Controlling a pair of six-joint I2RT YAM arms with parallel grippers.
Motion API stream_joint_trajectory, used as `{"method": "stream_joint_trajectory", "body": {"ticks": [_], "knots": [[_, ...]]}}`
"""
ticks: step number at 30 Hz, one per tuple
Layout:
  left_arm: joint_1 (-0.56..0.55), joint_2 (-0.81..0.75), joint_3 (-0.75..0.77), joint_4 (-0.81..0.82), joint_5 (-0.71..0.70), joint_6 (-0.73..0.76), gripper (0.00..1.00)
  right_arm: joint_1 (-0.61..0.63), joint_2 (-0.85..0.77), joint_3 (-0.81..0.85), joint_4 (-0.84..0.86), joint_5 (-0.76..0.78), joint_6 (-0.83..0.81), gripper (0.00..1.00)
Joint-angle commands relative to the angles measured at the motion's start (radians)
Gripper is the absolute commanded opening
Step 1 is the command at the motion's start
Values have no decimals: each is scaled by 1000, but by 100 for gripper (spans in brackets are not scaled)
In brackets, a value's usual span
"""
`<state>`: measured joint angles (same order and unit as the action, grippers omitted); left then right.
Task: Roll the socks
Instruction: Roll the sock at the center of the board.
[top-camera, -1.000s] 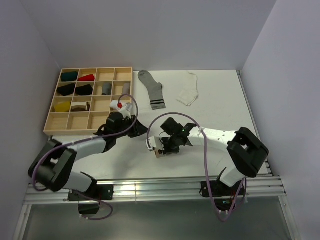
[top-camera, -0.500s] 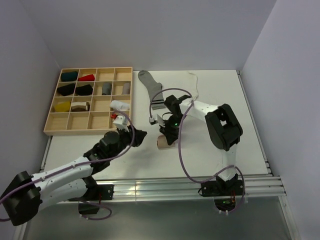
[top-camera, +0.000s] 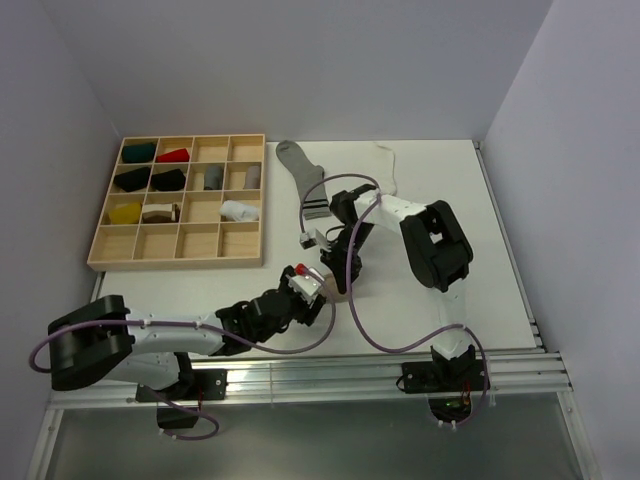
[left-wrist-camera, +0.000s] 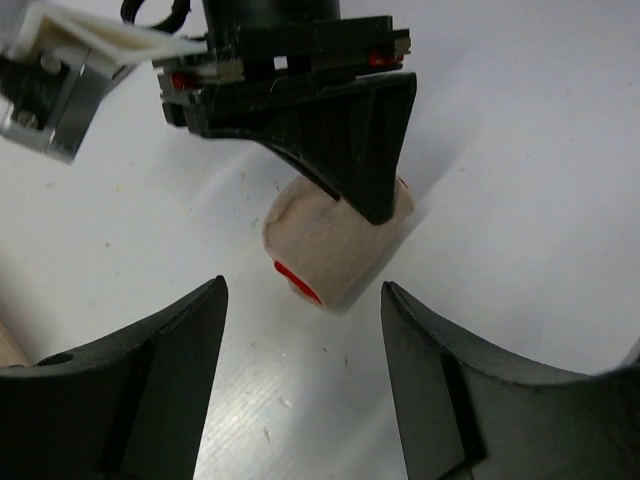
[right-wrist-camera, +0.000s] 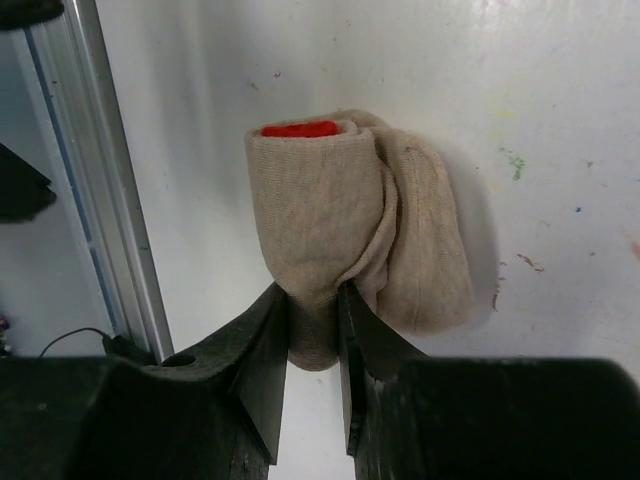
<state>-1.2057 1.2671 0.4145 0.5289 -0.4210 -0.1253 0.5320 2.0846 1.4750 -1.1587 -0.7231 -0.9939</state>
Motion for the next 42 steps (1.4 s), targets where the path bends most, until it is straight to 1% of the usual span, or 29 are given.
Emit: {"method": "stream_joint_trajectory", "body": {"ticks": [1,3,6,10,12,13,14,15,17,23,35,40,42], "knots": [[-9,44,58,118,-12,202,68,-4,38,22,-42,22,-22,13],[-9,90,64,135,10,234,69,-4,43,24,-42,22,-19,13],[-17,144,56,209,31,300,71,-4,52,28,-52,24,-18,13],[-29,221,84,212,57,361,71,-4,61,28,-52,30,-11,13],[-31,236,90,218,94,375,72,-4,71,33,-58,28,-14,13],[-34,248,95,218,102,380,74,-4,72,34,-59,28,-12,13],[-35,258,99,226,105,388,79,-4,75,34,-59,28,-14,13],[-40,267,102,226,100,404,92,-4,75,36,-61,28,-14,13],[-49,301,118,221,99,418,92,-4,78,38,-61,28,-12,12],[-51,331,125,229,128,431,90,-4,88,44,-65,30,-12,12],[-49,390,115,263,168,388,80,-7,94,47,-68,27,-12,8],[-17,397,109,275,200,363,76,-7,97,48,-70,27,-6,8],[-6,405,116,254,215,357,73,-7,98,51,-70,25,-3,7]]}}
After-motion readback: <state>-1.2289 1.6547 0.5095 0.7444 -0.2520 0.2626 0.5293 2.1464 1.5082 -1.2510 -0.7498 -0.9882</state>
